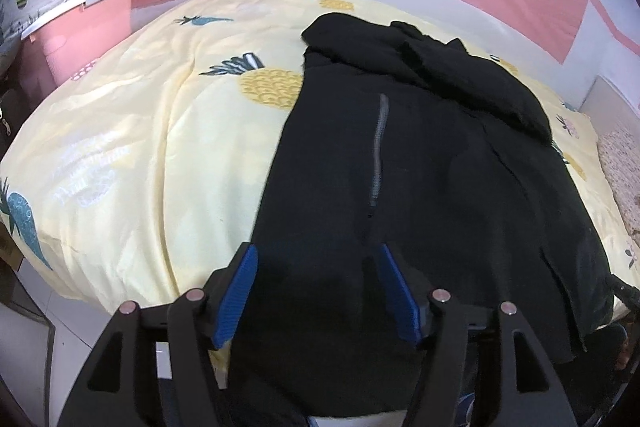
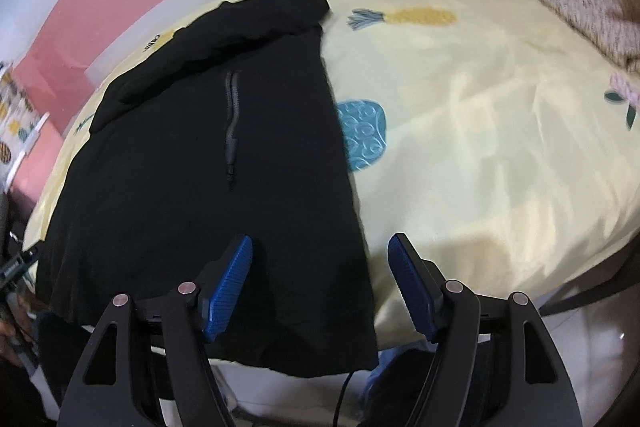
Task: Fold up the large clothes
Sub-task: 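Grasp the coat hem with both grippers and lift it toward the collar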
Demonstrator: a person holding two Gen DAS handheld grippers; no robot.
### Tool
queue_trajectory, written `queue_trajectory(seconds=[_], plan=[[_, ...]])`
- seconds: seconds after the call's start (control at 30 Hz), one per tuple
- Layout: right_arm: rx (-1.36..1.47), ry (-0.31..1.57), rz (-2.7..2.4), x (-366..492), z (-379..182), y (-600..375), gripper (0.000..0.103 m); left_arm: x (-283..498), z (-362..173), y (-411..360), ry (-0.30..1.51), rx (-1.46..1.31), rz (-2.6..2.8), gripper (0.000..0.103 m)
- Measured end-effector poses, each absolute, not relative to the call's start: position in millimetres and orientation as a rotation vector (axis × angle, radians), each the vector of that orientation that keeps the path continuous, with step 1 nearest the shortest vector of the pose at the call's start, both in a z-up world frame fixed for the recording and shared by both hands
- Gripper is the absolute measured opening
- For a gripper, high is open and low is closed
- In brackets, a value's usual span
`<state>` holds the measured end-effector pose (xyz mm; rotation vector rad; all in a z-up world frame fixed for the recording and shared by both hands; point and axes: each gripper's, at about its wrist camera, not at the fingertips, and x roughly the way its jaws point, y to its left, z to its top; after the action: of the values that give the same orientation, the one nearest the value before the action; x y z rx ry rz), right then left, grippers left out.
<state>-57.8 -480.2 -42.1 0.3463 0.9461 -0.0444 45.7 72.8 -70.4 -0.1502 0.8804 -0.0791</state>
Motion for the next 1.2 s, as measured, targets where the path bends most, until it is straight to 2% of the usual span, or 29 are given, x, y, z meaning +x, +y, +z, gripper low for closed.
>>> queue_trajectory(seconds=[0.27,0.7,0.8,0.87,0.97,1.07,1.1,1.2], plan=[[0.463,0.979,0.029,-51.3,-54.6,-488.8,0.072,57.0,-96.9,96.9,0.949,-0.275,-0.098,0.066],[0.658,0.992,0.194,-54.3,-69.5,-499.5,0.073,39.0,-112.9,88.6,0.99,-0.36,-0.245,0.07],[0.623,1.011,0.171,-49.3,-66.4,-491.5,0.067,39.0,-111.7,86.0,0.99,-0.339,-0.235,0.07],[0.62,1.022,0.197,-51.1,-63.5,-489.3,0.045,35.2,-110.2,84.5,0.995,-0.321,-0.234,0.065],[0.647,1.027,0.229,-55.0,-65.3,-487.9,0.039,31.3,-110.3,86.1,0.991,-0.329,-0.234,0.055],[0.67,1.038,0.224,-48.8,-69.9,-486.9,0.029,34.4,-109.8,88.3,0.989,-0.355,-0.228,0.035],[0.663,1.034,0.222,-48.1,-67.6,-484.2,0.027,34.2,-106.4,88.4,0.983,-0.356,-0.232,0.024],[0.676,0.978,0.241,-54.5,-52.2,-489.0,0.023,30.0,-90.5,92.7,0.942,-0.372,-0.251,0.016]])
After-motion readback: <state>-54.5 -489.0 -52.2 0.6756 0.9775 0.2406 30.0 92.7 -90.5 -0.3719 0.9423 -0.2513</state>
